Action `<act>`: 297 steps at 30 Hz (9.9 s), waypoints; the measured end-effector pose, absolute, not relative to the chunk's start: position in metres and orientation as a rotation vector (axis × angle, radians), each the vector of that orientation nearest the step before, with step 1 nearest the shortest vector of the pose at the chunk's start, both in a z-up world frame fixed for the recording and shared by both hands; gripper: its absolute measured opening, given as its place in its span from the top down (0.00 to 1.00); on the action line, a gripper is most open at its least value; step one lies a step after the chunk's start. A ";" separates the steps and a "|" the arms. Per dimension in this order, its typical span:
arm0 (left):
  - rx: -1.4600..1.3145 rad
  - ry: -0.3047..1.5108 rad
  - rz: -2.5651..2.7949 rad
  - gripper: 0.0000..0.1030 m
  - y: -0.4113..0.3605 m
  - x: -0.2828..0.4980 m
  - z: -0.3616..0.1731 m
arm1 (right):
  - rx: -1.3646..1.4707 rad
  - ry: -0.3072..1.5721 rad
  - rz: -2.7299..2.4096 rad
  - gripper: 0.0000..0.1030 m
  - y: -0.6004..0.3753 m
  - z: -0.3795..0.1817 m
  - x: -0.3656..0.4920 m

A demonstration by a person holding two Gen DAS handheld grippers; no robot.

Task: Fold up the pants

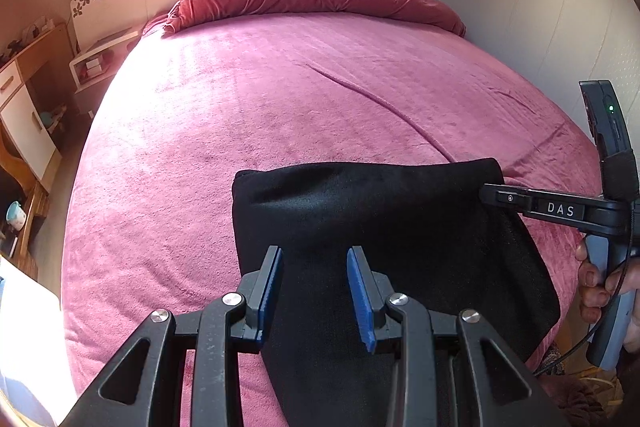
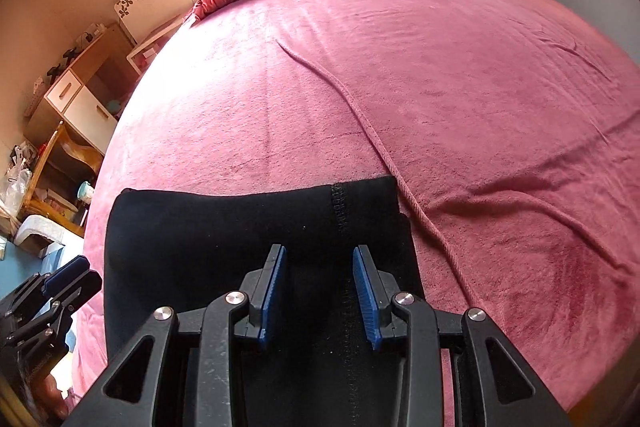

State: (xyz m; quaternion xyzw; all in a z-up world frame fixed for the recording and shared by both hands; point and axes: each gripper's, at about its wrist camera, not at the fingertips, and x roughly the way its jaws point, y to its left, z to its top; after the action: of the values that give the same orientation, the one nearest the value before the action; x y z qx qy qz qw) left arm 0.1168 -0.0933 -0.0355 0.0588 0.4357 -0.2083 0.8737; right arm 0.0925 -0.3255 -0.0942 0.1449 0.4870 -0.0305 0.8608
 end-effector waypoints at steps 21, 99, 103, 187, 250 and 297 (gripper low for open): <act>0.012 1.018 -0.437 0.62 -0.100 0.149 -0.072 | 0.237 1.005 -0.054 0.61 -0.329 -0.119 0.100; 0.025 1.026 -0.599 0.10 -0.082 0.113 -0.100 | 0.544 1.096 0.295 0.25 -0.381 -0.186 0.076; 0.026 1.041 -0.602 0.09 -0.084 0.116 -0.103 | 0.558 1.099 0.314 0.25 -0.382 -0.191 0.080; -0.232 0.990 -0.513 0.51 0.045 0.183 -0.051 | 0.371 0.999 0.399 0.56 -0.208 -0.099 0.207; -0.069 0.929 -0.145 0.24 0.036 0.132 -0.098 | 0.176 1.012 0.200 0.85 -0.223 -0.123 0.157; -0.080 0.731 0.041 0.23 0.038 0.008 -0.033 | -0.028 0.735 -0.045 0.27 -0.147 -0.053 0.007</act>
State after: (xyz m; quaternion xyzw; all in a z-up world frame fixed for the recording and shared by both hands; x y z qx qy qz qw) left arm 0.0083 0.0376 -0.0333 -0.0391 0.3575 0.0200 0.9329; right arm 0.0071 -0.1475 -0.0532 -0.0138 0.3594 -0.0219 0.9328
